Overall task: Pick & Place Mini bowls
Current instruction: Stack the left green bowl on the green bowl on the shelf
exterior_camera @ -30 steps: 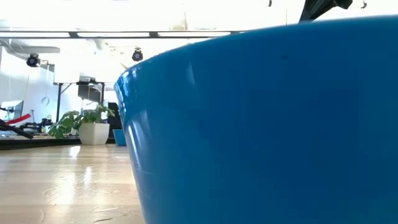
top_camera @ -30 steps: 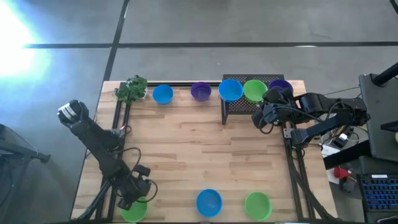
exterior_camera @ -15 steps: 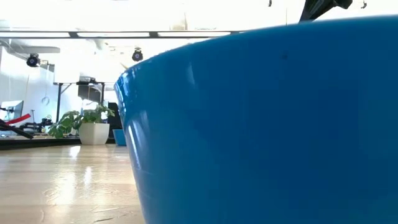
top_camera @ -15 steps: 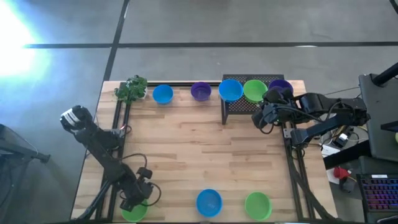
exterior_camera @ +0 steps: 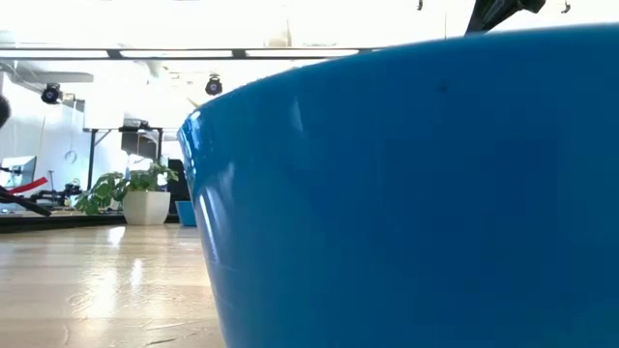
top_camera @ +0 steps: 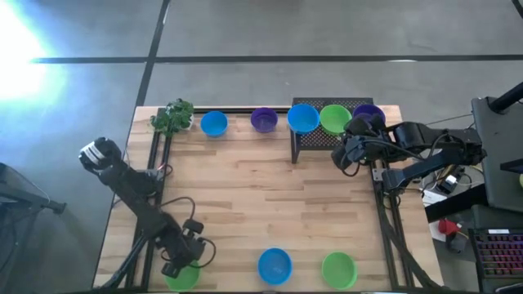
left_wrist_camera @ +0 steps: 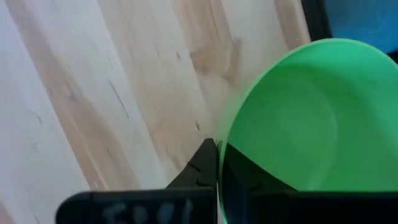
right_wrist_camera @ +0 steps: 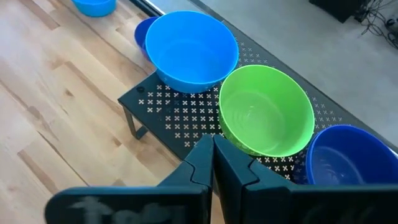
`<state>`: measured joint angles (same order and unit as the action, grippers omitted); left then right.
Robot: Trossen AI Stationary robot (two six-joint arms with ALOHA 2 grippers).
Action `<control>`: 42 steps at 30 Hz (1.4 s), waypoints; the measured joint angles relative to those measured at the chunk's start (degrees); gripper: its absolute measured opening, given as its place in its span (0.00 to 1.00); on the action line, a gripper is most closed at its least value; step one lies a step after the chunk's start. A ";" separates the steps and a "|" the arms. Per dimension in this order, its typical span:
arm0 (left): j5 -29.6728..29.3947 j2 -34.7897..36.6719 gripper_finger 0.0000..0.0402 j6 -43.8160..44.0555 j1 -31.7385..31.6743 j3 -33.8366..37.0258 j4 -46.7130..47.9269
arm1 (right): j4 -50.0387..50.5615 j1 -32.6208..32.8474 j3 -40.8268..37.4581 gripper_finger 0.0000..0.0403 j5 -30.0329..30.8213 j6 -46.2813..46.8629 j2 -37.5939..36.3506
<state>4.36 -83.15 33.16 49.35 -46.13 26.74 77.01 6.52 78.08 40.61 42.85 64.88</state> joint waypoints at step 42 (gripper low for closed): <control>-10.03 1.62 0.00 -15.50 -48.35 -12.63 1.13 | -0.26 -0.02 0.00 0.02 -9.47 -6.50 0.09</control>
<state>-5.67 -81.54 17.66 1.00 -58.76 27.87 76.75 6.50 78.08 31.15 36.35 64.97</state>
